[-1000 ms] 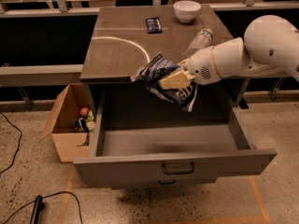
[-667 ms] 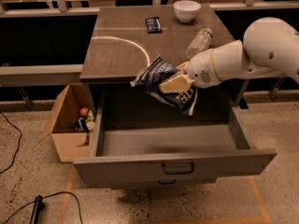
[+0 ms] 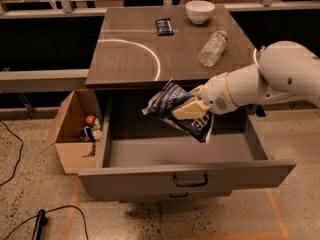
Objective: Place blue chip bag into top drawer
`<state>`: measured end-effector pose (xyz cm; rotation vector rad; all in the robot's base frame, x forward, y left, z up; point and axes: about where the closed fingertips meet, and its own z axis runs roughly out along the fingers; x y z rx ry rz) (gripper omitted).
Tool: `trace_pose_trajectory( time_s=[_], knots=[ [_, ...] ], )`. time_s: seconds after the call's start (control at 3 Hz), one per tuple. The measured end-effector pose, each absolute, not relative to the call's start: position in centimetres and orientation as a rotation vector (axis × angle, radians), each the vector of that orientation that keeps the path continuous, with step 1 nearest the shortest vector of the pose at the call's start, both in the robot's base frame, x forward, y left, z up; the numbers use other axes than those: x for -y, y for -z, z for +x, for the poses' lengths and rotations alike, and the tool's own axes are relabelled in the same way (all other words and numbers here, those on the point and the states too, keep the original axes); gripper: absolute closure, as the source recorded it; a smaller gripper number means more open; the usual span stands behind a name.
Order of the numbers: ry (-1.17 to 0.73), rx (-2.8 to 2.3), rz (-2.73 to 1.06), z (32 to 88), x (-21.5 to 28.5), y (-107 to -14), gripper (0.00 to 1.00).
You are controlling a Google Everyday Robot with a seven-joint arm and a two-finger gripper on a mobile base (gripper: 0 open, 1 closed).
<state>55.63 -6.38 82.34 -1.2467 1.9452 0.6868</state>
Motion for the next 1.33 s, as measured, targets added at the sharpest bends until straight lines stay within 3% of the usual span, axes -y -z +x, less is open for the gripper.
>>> trace_pose_trajectory(
  time_s=[0.67, 1.33],
  knots=[
    [-0.708, -1.919, -1.331, 54.7, 5.4, -76.4, 1.00],
    [-0.652, -1.943, -1.360, 54.5, 5.3, -70.2, 0.59]
  ],
)
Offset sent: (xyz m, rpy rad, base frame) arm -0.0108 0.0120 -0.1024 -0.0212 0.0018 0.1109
